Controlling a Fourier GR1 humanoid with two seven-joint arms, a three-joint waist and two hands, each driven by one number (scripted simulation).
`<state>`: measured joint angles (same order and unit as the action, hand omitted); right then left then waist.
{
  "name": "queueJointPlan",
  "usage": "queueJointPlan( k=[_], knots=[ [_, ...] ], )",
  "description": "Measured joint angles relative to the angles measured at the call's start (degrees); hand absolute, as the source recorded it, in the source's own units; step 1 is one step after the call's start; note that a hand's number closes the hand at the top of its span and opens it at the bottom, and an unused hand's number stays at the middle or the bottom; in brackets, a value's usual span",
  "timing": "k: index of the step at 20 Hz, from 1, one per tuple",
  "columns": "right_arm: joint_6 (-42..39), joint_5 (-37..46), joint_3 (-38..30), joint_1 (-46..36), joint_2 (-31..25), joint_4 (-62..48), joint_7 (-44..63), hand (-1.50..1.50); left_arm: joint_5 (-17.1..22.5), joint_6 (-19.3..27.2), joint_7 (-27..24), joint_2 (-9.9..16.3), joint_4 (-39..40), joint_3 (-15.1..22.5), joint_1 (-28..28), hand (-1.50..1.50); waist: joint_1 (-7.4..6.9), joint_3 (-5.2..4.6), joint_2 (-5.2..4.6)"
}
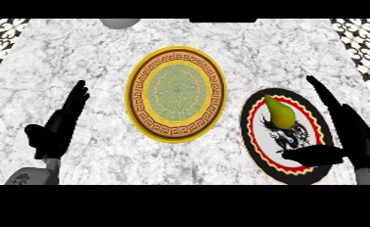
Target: Pick the pear from the plate and place it in the plate
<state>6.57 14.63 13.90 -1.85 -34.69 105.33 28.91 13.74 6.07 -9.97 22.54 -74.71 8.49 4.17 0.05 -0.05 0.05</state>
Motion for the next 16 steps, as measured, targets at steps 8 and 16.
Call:
queueJointPlan(
  k=[8, 16],
  knots=[
    [-7.7, 4.0, -0.2, -5.4, 2.2, -5.8, 6.5, -1.5, -2.1, -1.4, -0.4, -1.7, 0.5, -1.5, -0.3, 0.0, -0.23, 0.03, -0.06],
    [-12.7, 8.8, -2.4, -7.0, 7.4, -12.5, 4.1, -1.5, -4.4, -3.7, 0.7, -3.0, -0.1, -4.8, -0.3, 0.0, -0.19, 0.05, -0.05]
  ],
)
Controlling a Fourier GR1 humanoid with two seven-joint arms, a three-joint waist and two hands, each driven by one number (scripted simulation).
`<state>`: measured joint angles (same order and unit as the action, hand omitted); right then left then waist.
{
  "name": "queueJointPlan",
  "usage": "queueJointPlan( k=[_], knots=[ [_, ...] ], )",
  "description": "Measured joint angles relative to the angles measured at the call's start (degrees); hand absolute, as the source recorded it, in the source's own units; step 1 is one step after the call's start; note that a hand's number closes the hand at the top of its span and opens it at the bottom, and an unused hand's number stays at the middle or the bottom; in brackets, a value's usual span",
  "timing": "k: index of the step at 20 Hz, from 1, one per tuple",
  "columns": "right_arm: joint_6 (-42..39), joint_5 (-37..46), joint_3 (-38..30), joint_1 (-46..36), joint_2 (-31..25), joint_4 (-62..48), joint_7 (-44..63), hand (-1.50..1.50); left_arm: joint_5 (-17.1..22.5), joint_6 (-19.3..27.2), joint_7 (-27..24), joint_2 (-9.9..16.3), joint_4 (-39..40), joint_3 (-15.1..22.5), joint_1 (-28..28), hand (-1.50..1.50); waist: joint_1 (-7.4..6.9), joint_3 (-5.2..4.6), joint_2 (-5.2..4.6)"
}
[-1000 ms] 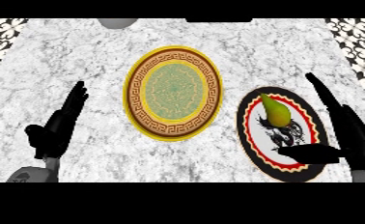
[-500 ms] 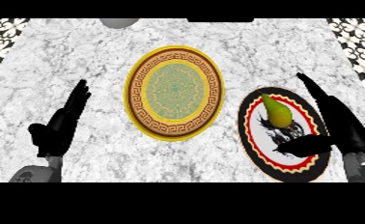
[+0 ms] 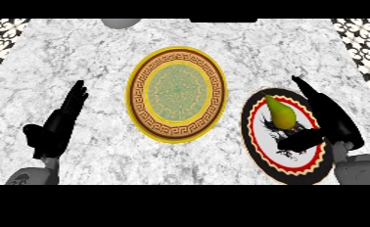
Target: Pick the pear from the plate and place it in the plate
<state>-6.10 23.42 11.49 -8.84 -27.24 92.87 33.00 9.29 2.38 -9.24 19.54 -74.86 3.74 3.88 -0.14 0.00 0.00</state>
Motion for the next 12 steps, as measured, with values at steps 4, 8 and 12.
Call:
queueJointPlan(
  k=[4, 8, 12],
  knots=[
    [-0.5, 3.8, -0.9, -1.5, 2.9, -3.8, -1.2, -1.5, -1.8, -0.2, 0.4, -1.7, -0.8, -0.6, -0.7, 0.0, -0.01, 0.0, 0.0],
    [-0.7, 7.2, -2.0, -3.0, 4.7, -9.2, -3.3, -1.5, -2.5, -1.2, 1.1, -2.3, -1.3, -1.9, -0.7, 0.0, -0.04, 0.0, -0.01],
    [-0.6, 9.6, -3.5, -4.7, 6.6, -14.3, -6.3, 1.5, -3.4, -2.3, 1.4, -2.8, -2.3, -3.1, -1.0, 0.0, -0.06, 0.02, -0.02]
  ],
)
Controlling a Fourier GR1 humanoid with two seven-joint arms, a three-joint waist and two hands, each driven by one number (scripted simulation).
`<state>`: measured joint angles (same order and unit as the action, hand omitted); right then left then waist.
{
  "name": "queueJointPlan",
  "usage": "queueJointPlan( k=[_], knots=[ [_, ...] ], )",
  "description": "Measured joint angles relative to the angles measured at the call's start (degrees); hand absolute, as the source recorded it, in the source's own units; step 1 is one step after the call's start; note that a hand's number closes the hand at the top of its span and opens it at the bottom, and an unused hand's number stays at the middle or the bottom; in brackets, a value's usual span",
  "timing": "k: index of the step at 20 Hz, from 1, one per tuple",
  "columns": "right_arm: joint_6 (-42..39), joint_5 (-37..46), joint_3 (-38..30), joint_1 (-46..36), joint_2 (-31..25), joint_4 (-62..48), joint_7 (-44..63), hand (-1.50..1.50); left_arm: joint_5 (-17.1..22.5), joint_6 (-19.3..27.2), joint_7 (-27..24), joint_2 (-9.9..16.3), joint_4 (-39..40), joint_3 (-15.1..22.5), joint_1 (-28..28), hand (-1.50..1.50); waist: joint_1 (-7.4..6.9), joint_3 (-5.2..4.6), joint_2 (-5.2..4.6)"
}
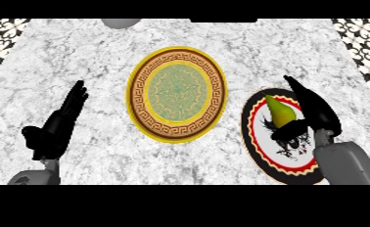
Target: Pick the pear from the plate and place it in the plate
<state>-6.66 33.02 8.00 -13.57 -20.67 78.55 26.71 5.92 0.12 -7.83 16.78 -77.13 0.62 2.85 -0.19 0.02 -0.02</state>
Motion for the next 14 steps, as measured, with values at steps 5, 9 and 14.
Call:
queueJointPlan(
  k=[5, 9, 14],
  knots=[
    [-1.0, 0.4, -0.5, -0.5, 1.1, -4.6, -6.9, 1.5, -1.3, 0.0, 0.5, -1.2, 1.1, -0.6, 1.1, 0.0, 0.05, -0.02, 0.0],
    [-1.0, 1.8, -1.6, -2.9, 2.4, -7.9, -10.1, 1.5, -1.2, -1.5, 2.0, -1.0, -0.7, -1.9, 1.0, 0.0, -0.01, -0.07, 0.06],
    [3.1, 5.5, -0.6, 3.4, 3.7, -1.8, -8.9, 1.5, -2.3, -1.2, 1.3, -2.0, -1.5, -2.1, -0.8, 0.0, 0.46, -0.23, 0.4]
  ],
)
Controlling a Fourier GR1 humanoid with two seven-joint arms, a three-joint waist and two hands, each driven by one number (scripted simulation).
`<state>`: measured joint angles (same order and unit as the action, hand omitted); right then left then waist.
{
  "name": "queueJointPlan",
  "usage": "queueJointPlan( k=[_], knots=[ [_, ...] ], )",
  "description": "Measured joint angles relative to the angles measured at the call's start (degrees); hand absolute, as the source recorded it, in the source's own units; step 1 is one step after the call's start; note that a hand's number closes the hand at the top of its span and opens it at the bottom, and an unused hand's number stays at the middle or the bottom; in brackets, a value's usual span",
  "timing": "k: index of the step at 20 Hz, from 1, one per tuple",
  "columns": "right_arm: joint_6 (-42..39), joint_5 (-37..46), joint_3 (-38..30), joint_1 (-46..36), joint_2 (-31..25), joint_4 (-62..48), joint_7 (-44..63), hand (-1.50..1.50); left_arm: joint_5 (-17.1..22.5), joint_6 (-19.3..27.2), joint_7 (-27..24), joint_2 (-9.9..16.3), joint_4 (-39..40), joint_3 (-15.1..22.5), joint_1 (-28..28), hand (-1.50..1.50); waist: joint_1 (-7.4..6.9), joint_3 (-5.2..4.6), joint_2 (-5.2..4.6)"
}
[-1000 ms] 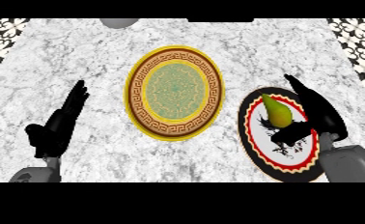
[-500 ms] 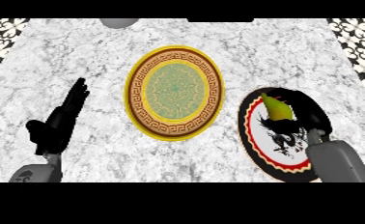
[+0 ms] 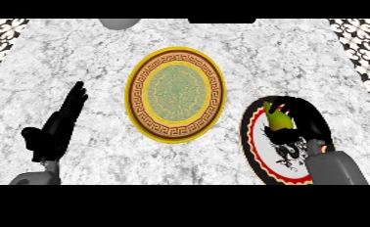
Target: Pick the pear from the plate and place it in the plate
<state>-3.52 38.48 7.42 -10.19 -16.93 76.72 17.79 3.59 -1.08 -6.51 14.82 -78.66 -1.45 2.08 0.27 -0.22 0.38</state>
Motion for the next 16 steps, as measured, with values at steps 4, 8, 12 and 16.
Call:
queueJointPlan(
  k=[4, 8, 12, 16],
  knots=[
    [6.0, 4.4, 1.6, 11.0, 1.4, 8.9, 5.4, 1.5, 0.3, 0.1, 0.4, 0.6, -1.0, -0.9, -1.2, 0.0, 1.1, -0.28, 0.65],
    [12.8, 13.4, 5.5, 21.4, 2.3, 19.1, 10.3, 1.5, 0.1, 0.3, 1.0, 0.3, -1.0, -0.8, -1.0, 0.0, 1.53, -0.2, 0.49],
    [15.7, 21.0, 10.9, 31.6, 2.8, 32.2, 14.2, 1.5, 0.0, 0.0, -0.3, 0.0, 0.2, -1.1, -1.0, 0.0, 1.44, -0.01, 0.16],
    [15.4, 28.6, 16.6, 37.8, 3.0, 43.6, 17.8, 1.5, -0.3, -0.7, -1.4, -0.4, 1.0, -0.9, -1.1, 0.0, 0.93, 0.07, -0.04]
  ],
)
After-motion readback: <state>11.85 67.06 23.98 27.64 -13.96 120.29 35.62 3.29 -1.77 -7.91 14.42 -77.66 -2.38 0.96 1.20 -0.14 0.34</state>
